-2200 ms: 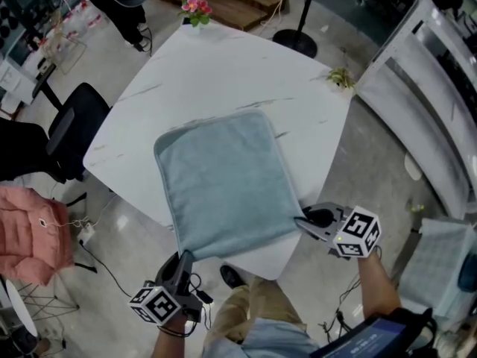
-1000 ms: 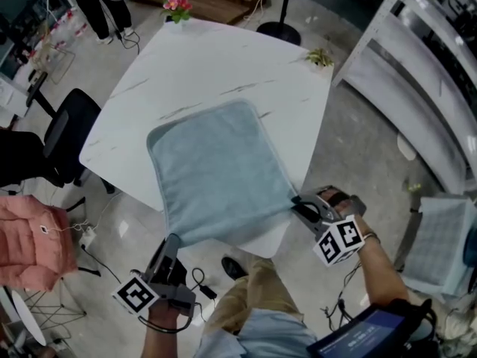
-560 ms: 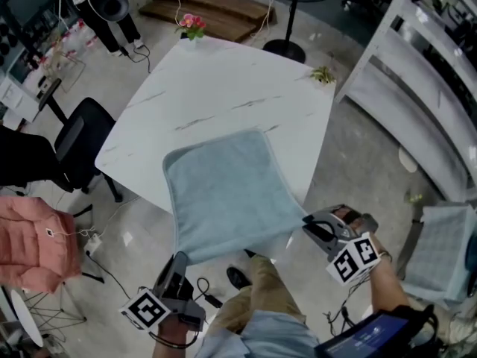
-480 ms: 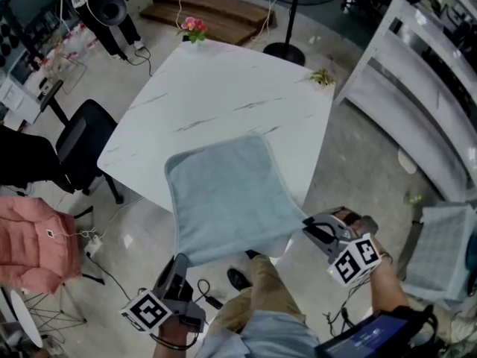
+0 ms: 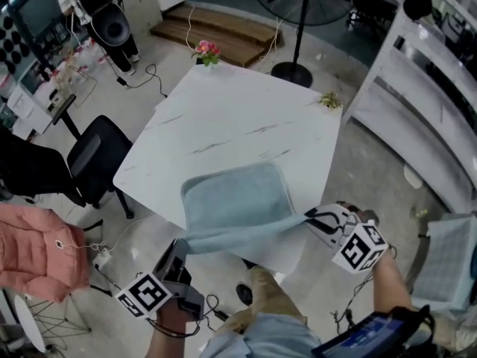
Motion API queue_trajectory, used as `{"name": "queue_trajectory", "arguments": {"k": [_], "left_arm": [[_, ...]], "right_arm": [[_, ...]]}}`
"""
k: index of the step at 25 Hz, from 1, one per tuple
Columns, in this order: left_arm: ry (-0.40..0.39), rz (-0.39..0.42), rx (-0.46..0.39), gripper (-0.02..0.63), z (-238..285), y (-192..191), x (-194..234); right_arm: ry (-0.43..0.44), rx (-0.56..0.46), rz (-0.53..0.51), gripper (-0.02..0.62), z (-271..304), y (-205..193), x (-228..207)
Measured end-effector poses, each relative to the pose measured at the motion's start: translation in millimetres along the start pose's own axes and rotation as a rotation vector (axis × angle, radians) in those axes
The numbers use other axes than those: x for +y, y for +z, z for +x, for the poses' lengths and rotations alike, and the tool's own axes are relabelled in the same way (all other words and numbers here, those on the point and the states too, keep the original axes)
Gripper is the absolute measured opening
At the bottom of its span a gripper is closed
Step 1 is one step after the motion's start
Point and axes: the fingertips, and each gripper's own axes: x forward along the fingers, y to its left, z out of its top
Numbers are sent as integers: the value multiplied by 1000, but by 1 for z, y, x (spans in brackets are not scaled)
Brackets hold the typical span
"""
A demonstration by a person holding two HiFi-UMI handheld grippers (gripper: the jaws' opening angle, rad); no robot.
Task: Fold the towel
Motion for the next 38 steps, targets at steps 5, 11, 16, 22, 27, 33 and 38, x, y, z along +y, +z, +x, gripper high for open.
{"name": "queue_trajectory", "arguments": {"k": [5, 11, 16, 22, 27, 33, 38], "left_arm": [[22, -37, 25, 75, 50, 37, 5], [79, -110, 70, 77, 103, 56, 34], [127, -144, 99, 77, 140, 65, 54], [131, -214, 105, 130, 170, 71, 66], [54, -223, 84, 261, 182, 81, 62], [210, -20, 68, 167, 160, 88, 73], [169, 231, 62, 176, 164, 96, 56]], "right_arm": [[20, -12, 58, 37, 34, -5, -51], [79, 10, 118, 37, 82, -18, -92], [136, 15, 151, 37, 120, -39, -112], [211, 32, 262, 37, 152, -57, -122], [228, 67, 308, 40, 172, -69, -126], [210, -4, 298, 44, 171, -52, -140], [172, -32, 324, 44, 171, -44, -161]]}}
